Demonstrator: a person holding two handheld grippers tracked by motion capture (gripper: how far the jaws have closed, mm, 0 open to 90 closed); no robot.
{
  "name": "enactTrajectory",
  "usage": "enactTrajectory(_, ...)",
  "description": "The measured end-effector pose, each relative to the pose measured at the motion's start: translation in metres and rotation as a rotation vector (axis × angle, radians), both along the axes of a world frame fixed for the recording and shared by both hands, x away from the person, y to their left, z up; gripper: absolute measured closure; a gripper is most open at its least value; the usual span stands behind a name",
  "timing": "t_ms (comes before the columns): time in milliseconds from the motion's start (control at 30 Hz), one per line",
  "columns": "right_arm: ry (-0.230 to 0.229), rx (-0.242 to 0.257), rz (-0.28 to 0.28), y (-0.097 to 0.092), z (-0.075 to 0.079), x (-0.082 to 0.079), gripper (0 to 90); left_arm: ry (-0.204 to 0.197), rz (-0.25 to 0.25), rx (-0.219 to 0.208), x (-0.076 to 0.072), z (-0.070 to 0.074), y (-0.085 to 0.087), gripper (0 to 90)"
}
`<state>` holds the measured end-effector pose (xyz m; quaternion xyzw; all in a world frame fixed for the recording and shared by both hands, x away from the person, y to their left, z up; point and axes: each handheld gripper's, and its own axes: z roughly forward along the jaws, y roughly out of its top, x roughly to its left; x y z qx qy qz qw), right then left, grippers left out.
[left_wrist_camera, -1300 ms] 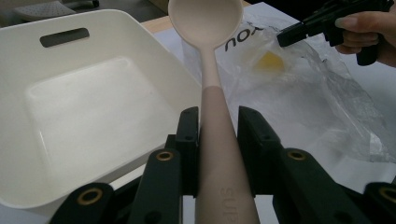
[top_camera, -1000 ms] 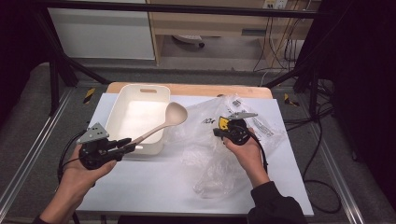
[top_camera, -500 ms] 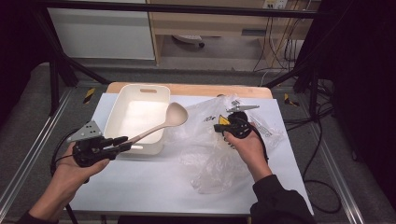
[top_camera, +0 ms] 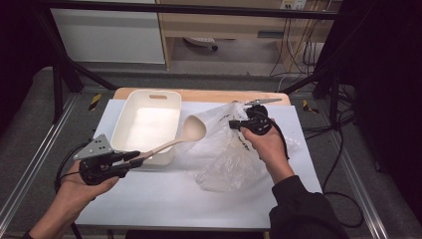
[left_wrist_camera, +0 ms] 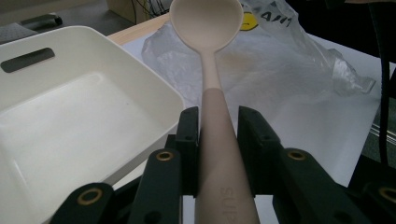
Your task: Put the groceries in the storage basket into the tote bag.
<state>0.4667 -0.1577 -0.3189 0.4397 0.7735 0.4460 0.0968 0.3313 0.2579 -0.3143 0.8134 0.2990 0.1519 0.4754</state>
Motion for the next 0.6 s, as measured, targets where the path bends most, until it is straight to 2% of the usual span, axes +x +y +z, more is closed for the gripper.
enactTrajectory(267, -0.006, 0.004, -0.015, -0.002, 0.009, 0.005, 90.0, 0.0, -0.013, -0.007, -0.002, 0.001, -0.008, 70.5)
enactTrajectory(400, -0.006, 0.001, -0.015, -0.002, 0.009, 0.006, 90.0, 0.001, -0.023, 0.006, -0.004, 0.0, -0.012, 70.5)
enactTrajectory(533, -0.009, -0.001, -0.015, -0.002, 0.007, 0.006, 90.0, -0.003, -0.036, 0.008, 0.0, -0.004, -0.024, 70.7)
enactTrajectory(600, -0.007, -0.002, -0.015, -0.002, 0.006, 0.006, 90.0, -0.004, -0.059, 0.01, 0.0, -0.004, -0.033, 70.7)
